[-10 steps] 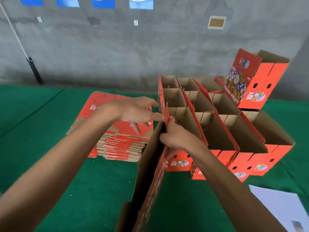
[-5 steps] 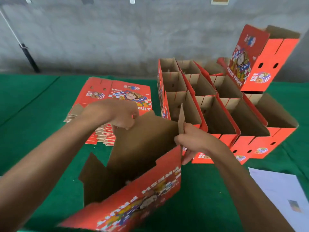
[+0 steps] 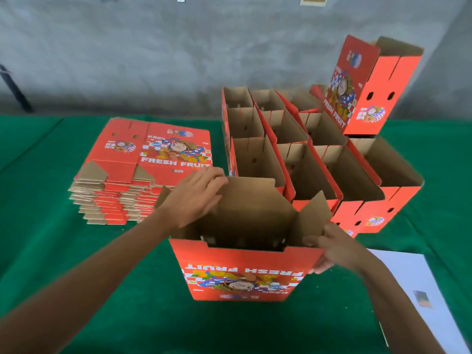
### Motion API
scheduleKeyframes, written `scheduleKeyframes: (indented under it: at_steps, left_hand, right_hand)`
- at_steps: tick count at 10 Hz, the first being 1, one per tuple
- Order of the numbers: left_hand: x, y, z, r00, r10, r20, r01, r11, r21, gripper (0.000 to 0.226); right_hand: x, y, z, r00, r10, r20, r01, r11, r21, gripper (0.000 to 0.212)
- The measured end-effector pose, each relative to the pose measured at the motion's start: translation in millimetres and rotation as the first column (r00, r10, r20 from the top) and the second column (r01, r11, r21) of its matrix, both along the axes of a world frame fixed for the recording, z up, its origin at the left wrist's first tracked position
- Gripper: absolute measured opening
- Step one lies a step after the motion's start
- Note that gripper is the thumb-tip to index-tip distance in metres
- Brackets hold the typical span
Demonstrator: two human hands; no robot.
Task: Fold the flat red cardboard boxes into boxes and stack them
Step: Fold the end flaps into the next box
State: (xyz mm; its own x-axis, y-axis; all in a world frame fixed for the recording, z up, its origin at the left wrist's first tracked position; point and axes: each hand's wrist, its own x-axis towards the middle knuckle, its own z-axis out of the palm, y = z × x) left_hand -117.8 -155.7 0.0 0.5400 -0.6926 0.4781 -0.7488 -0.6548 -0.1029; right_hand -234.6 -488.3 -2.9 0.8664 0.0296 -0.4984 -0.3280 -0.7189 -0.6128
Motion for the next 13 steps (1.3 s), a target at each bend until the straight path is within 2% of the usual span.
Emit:
scheduleKeyframes:
  at_steps: [1,2,3,4,5,6,7,8,9,10,11,12,13]
  left_hand:
    - [-4,13,-5,0.991,-0.132,-0.012,0.129,0.982,-0.136,0.028]
    - [-18,26,-6,0.91,-0.263,-0.32,0.124,0.91,-0.396,0.055]
    - [-27,21,4,0.643,-0.231,-0.73,-0.117,0.912,-0.392,0.084]
    - [-24,23,4,0.539,-0.037,-0.842,-0.148,0.979,-0.137,0.174]
    - [-44,30,-1,0.477,0.071,-0.876,0.116,0.983,0.143,0.143]
    - [-49,32,-12,0.192,0.2,-0.961,0.296,0.921,0.251,0.089]
    - [-42,45,-31,0.785,0.1,-0.612,0.275,0.829,0.488,0.095]
    - [-43,72,-35,0.823,-0.309,-0.477,0.427,0.89,0.16,0.09]
    - [-52,81,-24,0.752,-0.282,-0.595,0.366,0.93,0.022,0.065]
    - [-49,80,-8,0.817,-0.118,-0.564,0.186,0.98,0.066,0.063]
    - [-44,71,-1,0.864,0.175,-0.472,0.017,0.927,0.375,0.085]
    - [-45,62,-5,0.883,0.325,-0.339,-0.123,0.856,0.502,0.088]
    - [-56,49,-13,0.912,0.353,-0.206,-0.224,0.853,0.472,0.071]
  right_hand:
    - [-6,-7,-4,0.991,-0.051,0.12,0.044,0.997,0.059,0.007]
    - [-1,-7,-8,0.987,0.139,0.075,-0.125,0.978,-0.169,0.025]
    - [5,-7,-8,0.997,-0.008,0.081,0.008,1.0,0.011,0.011]
    - [4,-3,-9,0.957,-0.276,0.09,0.247,0.937,0.247,0.011]
    - [9,-14,-16,0.983,-0.13,0.127,0.103,0.975,0.199,0.015]
    - [13,-19,-10,0.983,0.125,0.134,-0.141,0.983,0.117,0.045]
    - [16,-30,-17,0.827,0.332,0.455,-0.223,0.935,-0.276,0.06]
    - [21,-33,-2,0.87,0.364,0.334,-0.276,0.919,-0.281,0.044]
    - [10,-20,-3,0.939,0.155,0.306,-0.207,0.967,0.146,0.033]
    - [0,-27,-9,0.991,-0.124,0.044,0.116,0.982,0.15,0.029]
    - [-8,-25,-9,0.995,-0.089,-0.043,0.096,0.974,0.204,0.033]
    - [-14,-16,-11,0.994,-0.112,-0.02,0.113,0.962,0.248,0.035]
    - [-21,-10,-23,0.986,-0.153,0.073,0.136,0.97,0.2,0.036]
